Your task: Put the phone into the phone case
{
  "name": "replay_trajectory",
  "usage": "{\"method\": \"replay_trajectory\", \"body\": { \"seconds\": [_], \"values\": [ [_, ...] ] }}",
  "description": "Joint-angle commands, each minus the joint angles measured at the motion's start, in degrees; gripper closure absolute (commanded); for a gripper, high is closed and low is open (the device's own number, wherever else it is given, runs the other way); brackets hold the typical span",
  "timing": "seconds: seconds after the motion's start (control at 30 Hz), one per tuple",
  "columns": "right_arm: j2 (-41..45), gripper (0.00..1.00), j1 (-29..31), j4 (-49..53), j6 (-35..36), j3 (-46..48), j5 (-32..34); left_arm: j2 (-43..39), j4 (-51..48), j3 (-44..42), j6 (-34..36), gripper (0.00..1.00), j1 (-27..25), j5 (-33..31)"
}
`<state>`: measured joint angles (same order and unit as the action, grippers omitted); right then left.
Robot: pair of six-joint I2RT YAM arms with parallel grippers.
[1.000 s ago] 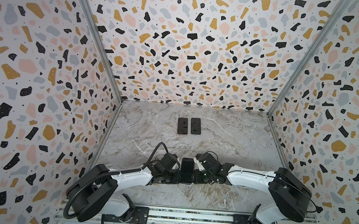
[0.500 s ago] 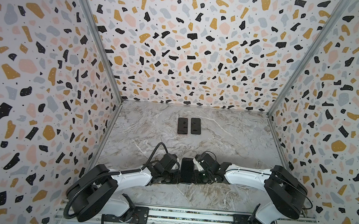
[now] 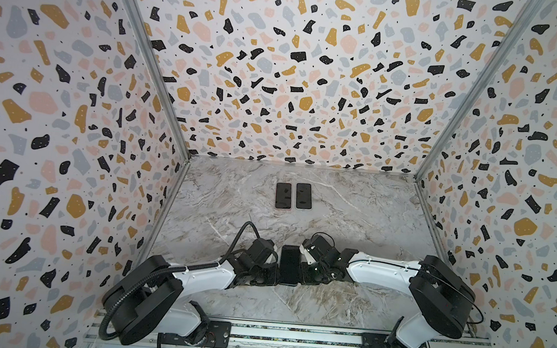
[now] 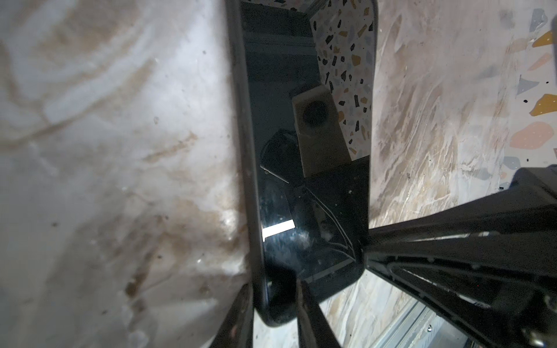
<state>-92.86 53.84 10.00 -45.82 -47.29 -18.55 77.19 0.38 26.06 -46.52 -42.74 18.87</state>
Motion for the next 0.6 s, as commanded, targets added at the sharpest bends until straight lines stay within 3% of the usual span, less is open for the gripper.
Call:
{"method": "replay_trajectory", "body": {
  "seconds": [0.0,0.57],
  "values": [
    [-4.70,0.90,1.97,-5.69,1.24,-0.71,-3.81,1.87,4.86,-1.27,-0.88,0.73,-0.45,1.74],
    [-8.43,0.92,1.92,-8.79,0.53,-0.26,-6.59,2.13,7.12,-2.15,-1.89,0.74,-0.84,2.38]
  ]
}}
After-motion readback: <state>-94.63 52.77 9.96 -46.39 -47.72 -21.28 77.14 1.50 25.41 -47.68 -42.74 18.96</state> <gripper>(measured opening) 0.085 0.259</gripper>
